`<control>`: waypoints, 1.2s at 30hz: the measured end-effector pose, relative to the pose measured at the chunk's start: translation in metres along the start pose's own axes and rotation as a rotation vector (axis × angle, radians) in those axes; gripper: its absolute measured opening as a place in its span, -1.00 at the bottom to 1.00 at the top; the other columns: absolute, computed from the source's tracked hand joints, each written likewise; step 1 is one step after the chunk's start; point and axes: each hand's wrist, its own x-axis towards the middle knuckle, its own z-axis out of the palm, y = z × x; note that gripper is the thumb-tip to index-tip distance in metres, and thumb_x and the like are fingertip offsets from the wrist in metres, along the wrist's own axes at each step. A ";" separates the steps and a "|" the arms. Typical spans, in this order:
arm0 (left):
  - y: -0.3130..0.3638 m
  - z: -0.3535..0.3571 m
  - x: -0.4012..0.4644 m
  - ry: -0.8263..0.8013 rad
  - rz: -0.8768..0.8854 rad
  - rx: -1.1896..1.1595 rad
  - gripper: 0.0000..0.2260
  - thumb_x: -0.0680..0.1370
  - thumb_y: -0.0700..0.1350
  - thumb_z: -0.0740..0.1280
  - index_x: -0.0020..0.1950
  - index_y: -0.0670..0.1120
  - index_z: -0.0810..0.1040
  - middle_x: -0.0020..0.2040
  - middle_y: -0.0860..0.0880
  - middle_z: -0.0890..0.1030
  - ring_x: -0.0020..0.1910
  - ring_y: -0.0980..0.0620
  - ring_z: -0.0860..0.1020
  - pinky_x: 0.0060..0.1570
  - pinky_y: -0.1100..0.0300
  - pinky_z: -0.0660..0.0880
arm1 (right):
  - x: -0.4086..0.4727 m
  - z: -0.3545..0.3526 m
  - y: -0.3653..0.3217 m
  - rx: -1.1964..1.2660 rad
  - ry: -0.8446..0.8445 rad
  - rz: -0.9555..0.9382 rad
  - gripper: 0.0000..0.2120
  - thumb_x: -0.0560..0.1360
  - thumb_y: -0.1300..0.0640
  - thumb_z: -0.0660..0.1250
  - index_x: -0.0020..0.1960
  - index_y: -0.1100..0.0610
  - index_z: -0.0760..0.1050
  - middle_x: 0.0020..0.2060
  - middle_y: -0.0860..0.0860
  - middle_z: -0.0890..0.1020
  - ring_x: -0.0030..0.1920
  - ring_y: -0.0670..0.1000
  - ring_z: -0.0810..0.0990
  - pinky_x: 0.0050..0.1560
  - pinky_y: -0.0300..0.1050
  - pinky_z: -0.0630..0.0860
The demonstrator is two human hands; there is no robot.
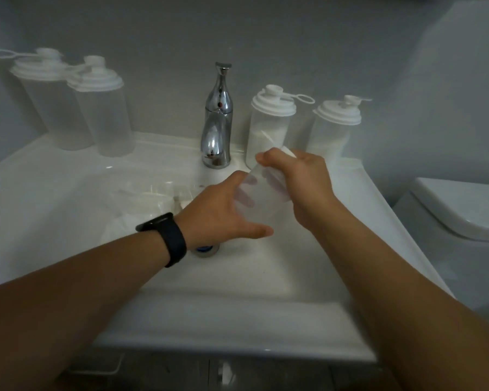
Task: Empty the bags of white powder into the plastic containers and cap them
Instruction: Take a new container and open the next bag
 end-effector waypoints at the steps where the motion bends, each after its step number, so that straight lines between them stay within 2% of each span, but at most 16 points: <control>1: 0.001 0.002 0.001 0.013 0.002 0.018 -0.30 0.30 0.20 0.65 0.32 0.21 0.38 0.04 0.18 0.63 -0.13 0.30 0.61 -0.12 0.33 0.51 | -0.001 0.000 0.001 0.000 0.004 -0.001 -0.85 0.32 0.10 0.57 -0.31 0.10 0.62 -0.39 0.04 0.62 -0.34 0.04 0.61 -0.25 -0.05 0.52; 4: 0.003 -0.006 0.007 -0.015 0.023 -0.036 -0.42 0.33 0.07 0.66 0.23 0.15 0.44 -0.02 0.12 0.68 -0.12 0.24 0.64 -0.04 0.21 0.58 | 0.001 -0.005 -0.004 0.079 -0.024 -0.018 -0.76 0.29 0.12 0.55 -0.16 0.27 0.66 -0.32 0.12 0.65 -0.29 0.08 0.63 -0.24 -0.05 0.53; 6: 0.006 -0.011 0.004 -0.142 0.016 -0.230 -0.46 0.36 -0.06 0.65 0.22 0.06 0.47 -0.04 0.04 0.71 -0.11 0.15 0.67 -0.04 0.16 0.58 | 0.001 -0.008 -0.008 0.126 -0.091 -0.054 -0.62 0.22 0.10 0.53 -0.08 0.35 0.64 -0.24 0.18 0.64 -0.24 0.12 0.63 -0.19 -0.01 0.53; 8: 0.006 -0.015 -0.001 -0.334 -0.018 -0.537 -0.48 0.35 -0.13 0.58 0.24 -0.06 0.48 -0.05 -0.09 0.69 -0.13 0.01 0.67 -0.10 0.11 0.59 | -0.002 -0.009 -0.010 0.178 -0.210 -0.112 -0.58 0.18 0.09 0.51 -0.05 0.34 0.64 -0.14 0.23 0.63 -0.14 0.15 0.62 -0.09 0.05 0.51; 10: 0.002 -0.018 -0.005 -0.592 -0.067 -0.821 -0.40 0.32 -0.12 0.58 0.30 -0.12 0.45 -0.03 -0.19 0.66 -0.15 -0.13 0.67 -0.14 0.03 0.60 | -0.004 -0.011 -0.014 0.260 -0.348 -0.165 -0.57 0.19 0.08 0.47 -0.03 0.32 0.62 -0.07 0.26 0.61 -0.06 0.21 0.58 -0.03 0.10 0.47; 12: -0.004 -0.019 -0.005 -0.860 -0.078 -0.997 -0.32 0.35 -0.03 0.60 0.38 -0.14 0.41 0.01 -0.20 0.64 -0.13 -0.18 0.66 -0.07 -0.02 0.61 | -0.004 -0.012 -0.016 0.344 -0.471 -0.173 -0.56 0.18 0.08 0.47 -0.02 0.30 0.60 -0.03 0.26 0.59 -0.02 0.26 0.53 -0.06 0.16 0.46; 14: -0.007 -0.016 -0.001 -1.085 -0.051 -1.143 -0.35 0.43 -0.02 0.55 0.43 -0.17 0.37 0.06 -0.20 0.63 -0.08 -0.19 0.66 0.03 -0.08 0.60 | -0.002 -0.012 -0.015 0.413 -0.568 -0.167 -0.46 0.12 0.01 0.57 0.00 0.27 0.59 0.01 0.24 0.60 0.00 0.28 0.52 -0.07 0.16 0.46; 17: -0.005 -0.013 0.003 -1.240 -0.035 -1.235 -0.36 0.46 -0.03 0.51 0.43 -0.20 0.34 0.07 -0.22 0.62 -0.04 -0.20 0.67 0.07 -0.10 0.60 | -0.001 -0.011 -0.013 0.468 -0.630 -0.176 -0.42 0.17 -0.07 0.58 0.04 0.28 0.58 0.00 0.22 0.61 -0.04 0.28 0.53 -0.09 0.18 0.40; 21: -0.005 -0.019 0.004 -1.397 -0.069 -1.308 -0.34 0.44 0.00 0.53 0.39 -0.21 0.31 0.03 -0.24 0.63 -0.05 -0.19 0.68 0.06 -0.09 0.62 | -0.003 -0.012 -0.014 0.563 -0.666 -0.130 -0.35 0.14 -0.06 0.58 0.07 0.30 0.51 0.01 0.21 0.59 0.03 0.22 0.53 -0.18 -0.02 0.56; 25: -0.008 -0.027 0.002 -1.479 -0.066 -1.321 -0.33 0.42 0.02 0.54 0.37 -0.22 0.31 0.01 -0.24 0.64 -0.07 -0.18 0.70 0.03 -0.09 0.64 | 0.001 -0.013 -0.014 0.549 -0.732 -0.160 -0.42 0.17 -0.07 0.56 0.03 0.27 0.56 0.01 0.19 0.61 0.05 0.21 0.51 0.06 0.01 0.44; 28: -0.012 -0.033 -0.001 -1.587 -0.117 -1.311 -0.32 0.40 0.02 0.56 0.36 -0.22 0.33 0.01 -0.24 0.65 -0.07 -0.20 0.71 0.02 -0.10 0.64 | 0.011 -0.037 -0.019 0.765 -0.696 -0.200 -0.47 0.18 -0.02 0.59 0.03 0.27 0.61 0.01 0.19 0.63 0.09 0.20 0.55 0.18 0.06 0.47; 30: -0.014 -0.034 -0.003 -1.509 -0.123 -1.299 -0.32 0.41 0.01 0.55 0.37 -0.22 0.33 0.03 -0.25 0.64 -0.06 -0.21 0.69 0.03 -0.10 0.63 | 0.020 -0.061 -0.026 0.878 -0.520 -0.218 -0.46 0.18 -0.01 0.60 0.04 0.27 0.61 0.02 0.17 0.64 0.12 0.18 0.60 0.26 0.07 0.52; 32: -0.018 -0.029 -0.002 -1.223 -0.097 -1.212 -0.34 0.40 0.02 0.57 0.37 -0.20 0.39 0.06 -0.24 0.63 -0.06 -0.20 0.67 0.01 -0.04 0.62 | 0.028 -0.075 -0.024 0.736 -0.205 -0.181 -0.47 0.13 -0.01 0.58 0.03 0.21 0.60 -0.03 0.11 0.65 0.04 0.11 0.63 0.22 0.02 0.56; 34: -0.018 -0.020 -0.001 -0.813 -0.101 -0.961 -0.33 0.30 0.07 0.62 0.31 -0.12 0.49 0.07 -0.17 0.65 -0.07 -0.11 0.64 -0.03 0.07 0.60 | 0.037 -0.078 -0.013 0.260 0.215 -0.143 -0.56 0.15 -0.05 0.54 -0.04 0.12 0.63 -0.15 0.02 0.65 -0.11 0.02 0.65 0.04 -0.03 0.60; 35: -0.018 -0.015 0.000 -0.635 -0.089 -0.797 -0.34 0.25 0.09 0.63 0.28 -0.06 0.52 0.06 -0.08 0.65 -0.06 -0.04 0.62 -0.03 0.14 0.57 | 0.040 -0.077 -0.007 -0.007 0.366 -0.128 -0.62 0.20 -0.07 0.54 -0.06 0.08 0.63 -0.19 -0.04 0.66 -0.15 -0.02 0.64 -0.01 -0.03 0.57; 36: -0.018 -0.012 0.001 -0.516 -0.065 -0.638 -0.37 0.24 0.11 0.60 0.25 0.00 0.53 0.04 0.01 0.64 -0.05 0.03 0.60 0.00 0.18 0.54 | 0.039 -0.074 -0.003 -0.213 0.435 -0.124 -0.68 0.27 -0.08 0.54 -0.06 0.05 0.63 -0.20 -0.07 0.65 -0.14 -0.03 0.63 -0.03 -0.05 0.54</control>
